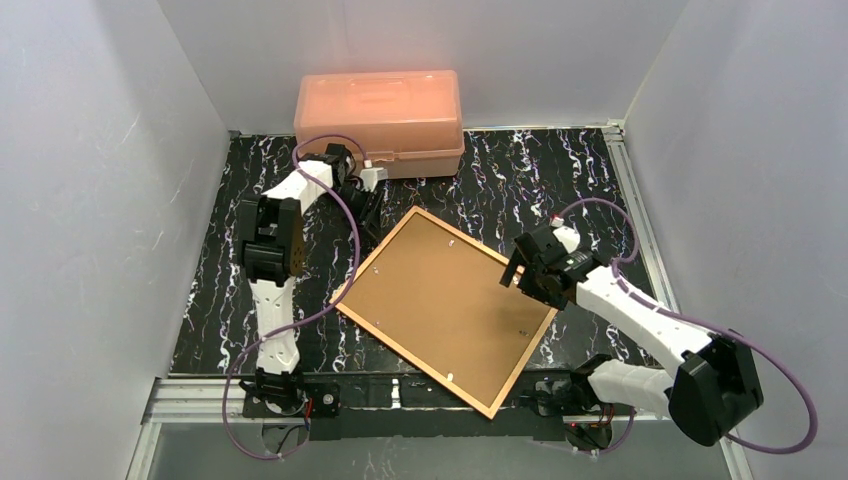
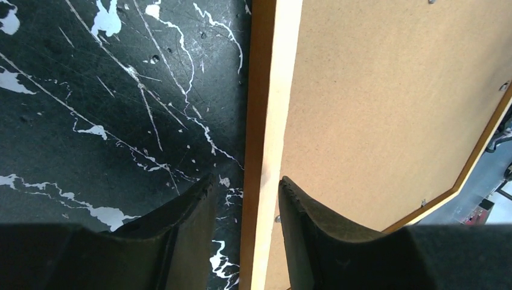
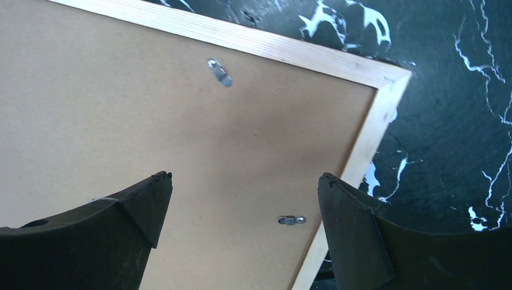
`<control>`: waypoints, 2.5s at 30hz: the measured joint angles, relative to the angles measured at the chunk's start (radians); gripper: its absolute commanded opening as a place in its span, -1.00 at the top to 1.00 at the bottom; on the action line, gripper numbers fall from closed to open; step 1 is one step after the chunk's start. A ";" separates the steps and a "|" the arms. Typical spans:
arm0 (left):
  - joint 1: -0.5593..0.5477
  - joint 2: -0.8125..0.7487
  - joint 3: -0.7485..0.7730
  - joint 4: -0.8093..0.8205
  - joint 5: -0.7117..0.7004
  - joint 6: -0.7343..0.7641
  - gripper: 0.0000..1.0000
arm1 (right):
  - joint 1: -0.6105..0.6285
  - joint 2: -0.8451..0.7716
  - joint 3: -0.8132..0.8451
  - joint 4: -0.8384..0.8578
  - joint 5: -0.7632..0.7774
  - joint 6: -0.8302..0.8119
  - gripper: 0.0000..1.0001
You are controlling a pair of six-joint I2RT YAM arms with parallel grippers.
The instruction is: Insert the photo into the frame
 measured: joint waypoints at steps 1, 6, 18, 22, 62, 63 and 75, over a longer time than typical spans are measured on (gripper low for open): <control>-0.004 0.006 0.002 -0.001 -0.006 0.002 0.22 | -0.010 -0.018 -0.018 -0.001 -0.005 0.006 -0.97; -0.006 0.021 -0.005 -0.005 -0.024 0.006 0.30 | -0.064 -0.114 -0.123 0.021 -0.046 0.035 -0.97; 0.000 -0.018 -0.099 0.040 0.003 -0.019 0.39 | -0.109 -0.119 -0.222 0.051 -0.060 0.060 -0.97; 0.000 -0.037 -0.130 0.048 0.004 -0.026 0.42 | -0.113 -0.120 -0.283 0.077 -0.065 0.072 -0.97; 0.101 -0.328 -0.588 -0.023 0.021 0.109 0.77 | -0.264 0.508 0.220 0.394 -0.183 -0.338 -0.97; 0.104 -0.328 -0.590 -0.019 0.026 0.105 0.78 | -0.263 0.496 0.221 0.387 -0.183 -0.348 -0.97; 0.134 -0.328 -0.595 0.048 0.114 0.022 0.78 | 0.048 0.336 0.304 0.509 -0.462 -0.452 -0.89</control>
